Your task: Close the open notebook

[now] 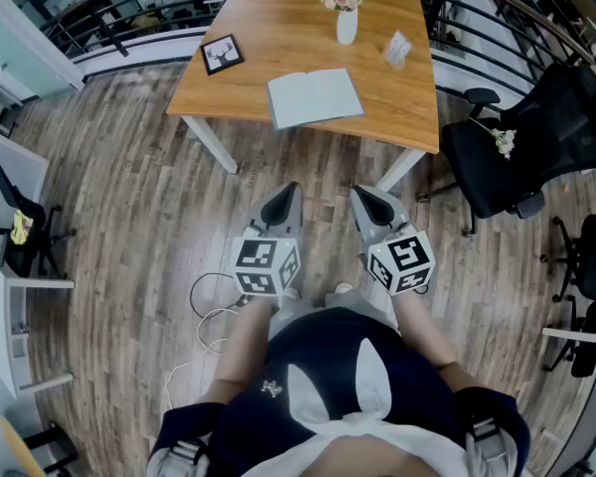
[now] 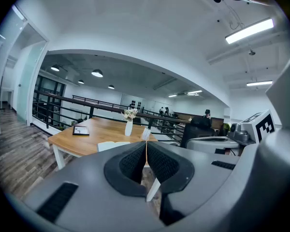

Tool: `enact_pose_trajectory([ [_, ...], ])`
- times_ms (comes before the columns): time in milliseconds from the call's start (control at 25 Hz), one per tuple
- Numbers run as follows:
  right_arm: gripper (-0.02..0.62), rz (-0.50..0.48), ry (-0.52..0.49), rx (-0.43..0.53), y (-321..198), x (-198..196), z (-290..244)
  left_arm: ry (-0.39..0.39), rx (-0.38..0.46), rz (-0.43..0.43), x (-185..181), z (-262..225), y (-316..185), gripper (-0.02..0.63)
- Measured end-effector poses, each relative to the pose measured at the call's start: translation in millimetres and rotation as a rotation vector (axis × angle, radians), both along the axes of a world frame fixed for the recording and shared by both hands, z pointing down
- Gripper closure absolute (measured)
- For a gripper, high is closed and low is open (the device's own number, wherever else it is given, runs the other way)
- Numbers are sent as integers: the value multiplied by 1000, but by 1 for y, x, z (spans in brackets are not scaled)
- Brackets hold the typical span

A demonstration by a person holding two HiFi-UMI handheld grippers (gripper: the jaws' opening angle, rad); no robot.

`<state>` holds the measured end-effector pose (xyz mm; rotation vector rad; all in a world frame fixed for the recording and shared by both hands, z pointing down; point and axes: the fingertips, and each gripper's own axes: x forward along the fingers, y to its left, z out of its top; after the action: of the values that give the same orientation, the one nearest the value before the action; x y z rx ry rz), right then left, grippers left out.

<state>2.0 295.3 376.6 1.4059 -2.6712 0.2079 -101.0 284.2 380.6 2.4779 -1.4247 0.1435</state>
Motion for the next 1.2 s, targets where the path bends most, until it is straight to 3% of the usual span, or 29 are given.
enact_pose_trajectory([
  [720,597,-86,33,3,-13,60,26,5,-71,-78,60,36,-5,583],
  [1200,597,-79,59,-21,-107,58,32,24,-88,-81,49,37,-111,583],
])
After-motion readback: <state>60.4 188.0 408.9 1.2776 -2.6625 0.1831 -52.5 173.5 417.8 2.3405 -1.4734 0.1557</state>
